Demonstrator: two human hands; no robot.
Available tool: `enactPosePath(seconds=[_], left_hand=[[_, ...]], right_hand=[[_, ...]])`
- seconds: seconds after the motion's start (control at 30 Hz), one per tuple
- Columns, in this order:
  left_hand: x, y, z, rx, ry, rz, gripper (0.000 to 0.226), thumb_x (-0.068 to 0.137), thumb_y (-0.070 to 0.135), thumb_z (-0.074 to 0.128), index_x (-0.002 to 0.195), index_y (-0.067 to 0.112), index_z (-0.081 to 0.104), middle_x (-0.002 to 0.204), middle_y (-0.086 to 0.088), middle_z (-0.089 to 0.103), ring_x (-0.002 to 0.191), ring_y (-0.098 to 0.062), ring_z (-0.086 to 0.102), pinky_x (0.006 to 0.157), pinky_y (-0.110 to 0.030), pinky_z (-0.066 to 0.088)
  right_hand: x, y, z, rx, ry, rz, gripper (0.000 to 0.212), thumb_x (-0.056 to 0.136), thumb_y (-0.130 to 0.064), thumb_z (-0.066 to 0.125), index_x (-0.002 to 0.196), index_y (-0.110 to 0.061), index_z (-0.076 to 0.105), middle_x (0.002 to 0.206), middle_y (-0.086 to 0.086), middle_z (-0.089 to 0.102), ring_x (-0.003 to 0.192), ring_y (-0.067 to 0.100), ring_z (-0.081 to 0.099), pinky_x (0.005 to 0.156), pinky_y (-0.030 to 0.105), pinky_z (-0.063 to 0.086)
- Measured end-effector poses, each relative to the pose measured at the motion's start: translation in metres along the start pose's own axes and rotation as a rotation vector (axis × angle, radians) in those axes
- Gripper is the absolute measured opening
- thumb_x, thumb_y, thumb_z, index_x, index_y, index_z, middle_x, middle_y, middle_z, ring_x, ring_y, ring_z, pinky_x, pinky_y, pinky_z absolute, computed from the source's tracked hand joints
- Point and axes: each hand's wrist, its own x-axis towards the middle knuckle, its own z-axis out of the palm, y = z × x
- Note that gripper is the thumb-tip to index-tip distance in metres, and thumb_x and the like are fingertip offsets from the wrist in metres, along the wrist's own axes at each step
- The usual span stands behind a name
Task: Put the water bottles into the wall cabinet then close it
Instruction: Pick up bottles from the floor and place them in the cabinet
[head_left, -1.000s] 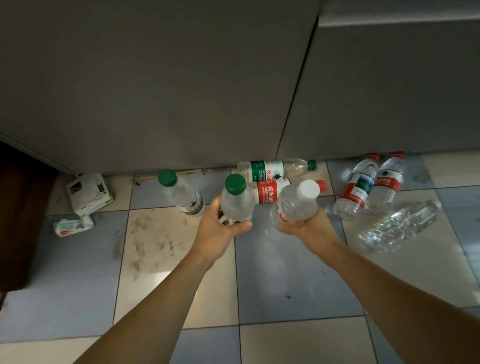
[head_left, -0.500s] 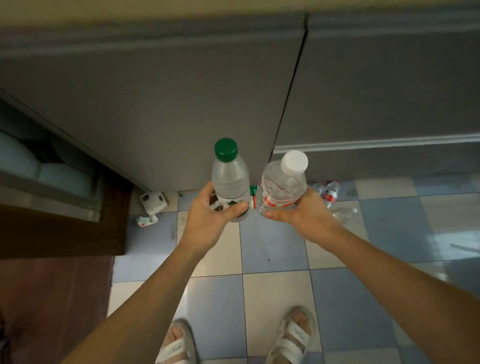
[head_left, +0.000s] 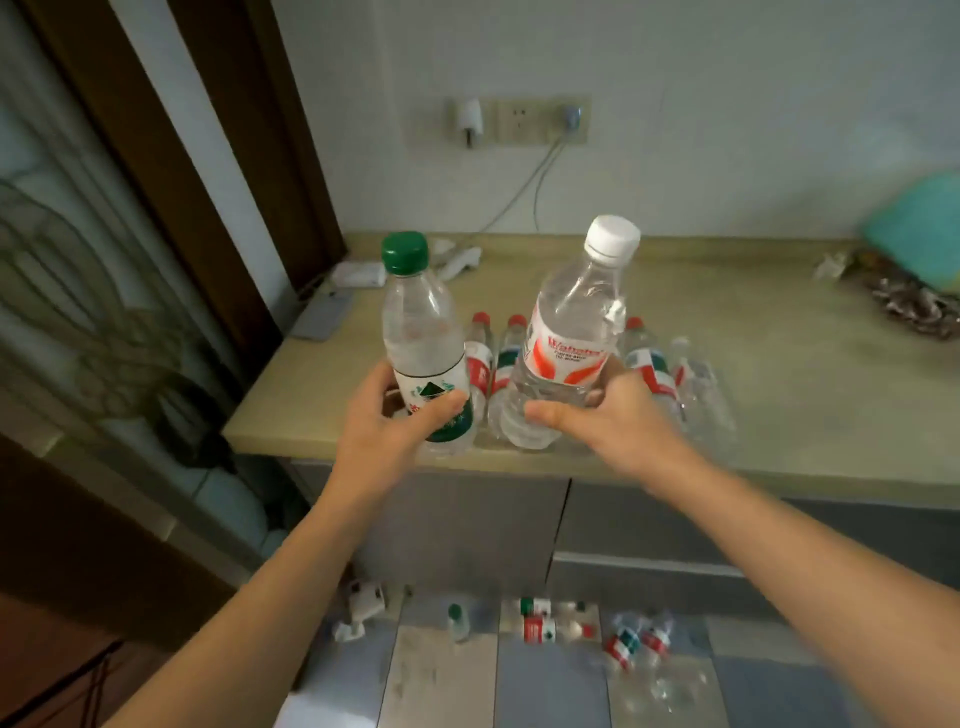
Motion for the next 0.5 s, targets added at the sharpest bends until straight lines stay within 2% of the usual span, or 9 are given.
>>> enactPosePath(seconds=[0.07, 0.17, 0.27, 0.3, 0.37, 0.43, 0.5], left_hand=[[0.024, 0.051, -0.007, -0.013, 0.054, 0.071, 0.055, 0.068, 0.050, 0.083, 0.119, 0.034, 0.066, 0.112, 0.010, 0.075, 0.104, -0.011, 0.071, 0.086, -0.033, 0.058], [0.060, 0.121, -0.022, -0.018, 0.087, 0.145, 0.058, 0.072, 0.056, 0.080, 0.123, 0.033, 0.065, 0.114, 0.009, 0.074, 0.106, -0.012, 0.071, 0.091, -0.042, 0.058], [0.103, 0.183, -0.044, -0.025, 0.089, 0.236, 0.048, 0.078, 0.054, 0.078, 0.119, 0.033, 0.066, 0.113, 0.007, 0.075, 0.105, -0.015, 0.072, 0.094, -0.049, 0.057], [0.118, 0.203, -0.052, -0.028, 0.095, 0.259, 0.050, 0.078, 0.056, 0.078, 0.119, 0.032, 0.066, 0.112, 0.006, 0.075, 0.104, -0.016, 0.072, 0.094, -0.051, 0.057], [0.151, 0.241, -0.068, -0.049, 0.124, 0.289, 0.062, 0.070, 0.061, 0.080, 0.121, 0.029, 0.066, 0.111, 0.007, 0.076, 0.102, -0.016, 0.073, 0.092, -0.051, 0.058], [0.188, 0.277, -0.084, -0.086, 0.139, 0.321, 0.064, 0.067, 0.061, 0.085, 0.119, 0.028, 0.067, 0.108, 0.007, 0.077, 0.099, -0.015, 0.074, 0.090, -0.050, 0.059], [0.226, 0.309, -0.098, -0.111, 0.126, 0.351, 0.058, 0.068, 0.057, 0.084, 0.117, 0.030, 0.069, 0.107, 0.008, 0.077, 0.099, -0.016, 0.075, 0.089, -0.050, 0.060]], right_hand=[[0.019, -0.052, -0.016, -0.003, 0.008, -0.067, 0.047, 0.077, -0.034, 0.089, 0.117, -0.030, 0.066, 0.097, -0.019, 0.078, 0.089, -0.005, 0.071, 0.071, 0.005, 0.051], [0.048, -0.126, -0.031, 0.014, 0.033, -0.154, 0.053, 0.077, -0.029, 0.088, 0.124, -0.019, 0.066, 0.100, -0.016, 0.078, 0.091, -0.006, 0.071, 0.073, 0.006, 0.052], [0.076, -0.191, -0.038, -0.011, 0.060, -0.229, 0.036, 0.079, -0.032, 0.086, 0.111, -0.030, 0.069, 0.101, -0.016, 0.078, 0.093, 0.000, 0.073, 0.085, 0.022, 0.056], [0.086, -0.210, -0.039, -0.017, 0.069, -0.256, 0.030, 0.081, -0.033, 0.085, 0.107, -0.031, 0.070, 0.100, -0.016, 0.079, 0.092, 0.002, 0.074, 0.087, 0.027, 0.056], [0.109, -0.247, -0.041, -0.016, 0.098, -0.313, 0.029, 0.084, -0.033, 0.083, 0.109, -0.027, 0.069, 0.099, -0.011, 0.080, 0.092, 0.007, 0.075, 0.087, 0.034, 0.059], [0.136, -0.282, -0.042, 0.002, 0.133, -0.356, 0.032, 0.086, -0.032, 0.082, 0.113, -0.024, 0.067, 0.099, -0.006, 0.080, 0.092, 0.013, 0.077, 0.082, 0.039, 0.063], [0.164, -0.318, -0.044, 0.013, 0.170, -0.400, 0.028, 0.087, -0.033, 0.081, 0.110, -0.026, 0.067, 0.095, -0.009, 0.080, 0.087, 0.011, 0.077, 0.069, 0.030, 0.064]])
